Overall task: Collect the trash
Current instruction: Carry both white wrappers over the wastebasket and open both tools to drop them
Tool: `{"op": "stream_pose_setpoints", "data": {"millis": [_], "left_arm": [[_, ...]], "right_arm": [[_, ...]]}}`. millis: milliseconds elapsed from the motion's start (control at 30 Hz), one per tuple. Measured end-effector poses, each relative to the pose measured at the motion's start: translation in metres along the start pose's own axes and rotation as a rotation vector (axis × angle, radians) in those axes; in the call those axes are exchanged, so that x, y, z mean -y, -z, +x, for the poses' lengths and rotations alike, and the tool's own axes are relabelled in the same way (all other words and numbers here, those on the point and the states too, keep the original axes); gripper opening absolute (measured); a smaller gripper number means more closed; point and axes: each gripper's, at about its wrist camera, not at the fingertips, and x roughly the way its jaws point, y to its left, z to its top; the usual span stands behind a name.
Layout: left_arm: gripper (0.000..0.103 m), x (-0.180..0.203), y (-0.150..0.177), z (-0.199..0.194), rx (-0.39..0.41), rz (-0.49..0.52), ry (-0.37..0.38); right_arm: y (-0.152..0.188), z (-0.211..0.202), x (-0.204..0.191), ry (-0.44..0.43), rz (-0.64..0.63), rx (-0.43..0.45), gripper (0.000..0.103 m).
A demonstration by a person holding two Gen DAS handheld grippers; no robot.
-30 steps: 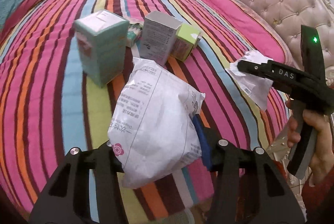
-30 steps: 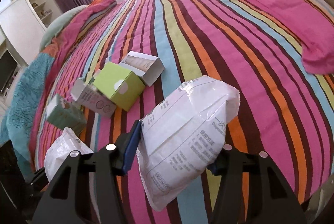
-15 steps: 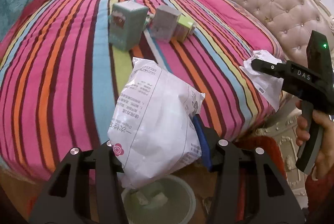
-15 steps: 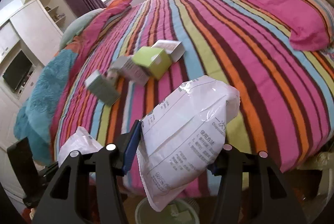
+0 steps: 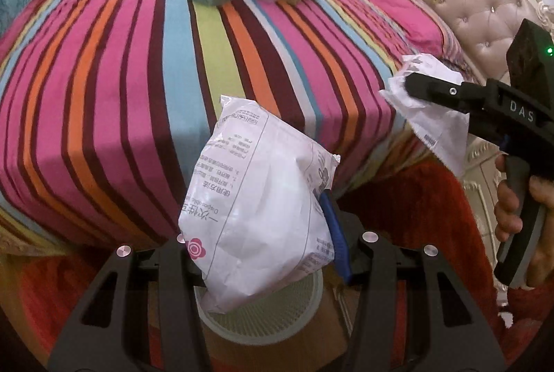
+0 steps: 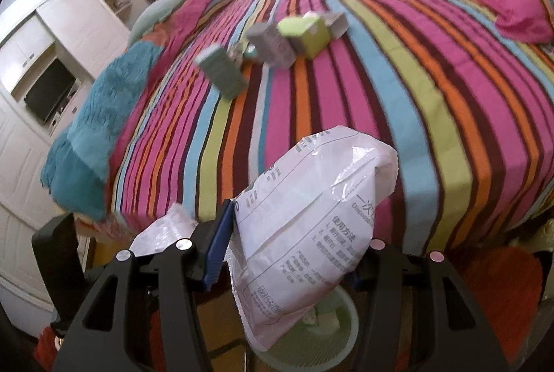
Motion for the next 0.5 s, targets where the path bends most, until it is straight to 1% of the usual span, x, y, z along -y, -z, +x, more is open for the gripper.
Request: {"op": "stream_pose_setpoints", "data": {"millis": [67, 167, 300, 500], "left_arm": [[0.050, 0.005, 0.010, 0.007, -0.036, 0.022, -0.010], [0.050, 0.012, 0.023, 0.021, -0.091, 0.038, -0.011], [0.050, 0.014, 0.031, 0.035, -0.152, 0.050, -0.011], [0.050, 0.007, 0.041, 0.057, -0.262, 0.015, -0.022]], "right_arm": [[0.013, 0.009, -0.004, 0.013, -0.015, -0.038, 0.052], [0.033, 0.026, -0.005, 0.011, 0.002, -0.107, 0.052], [0.055, 0.046, -0.005, 0.016, 0.023, -0.201, 0.052], [0.071, 0.073, 0.004, 0.037, 0.072, -0.321, 0.051]]}}
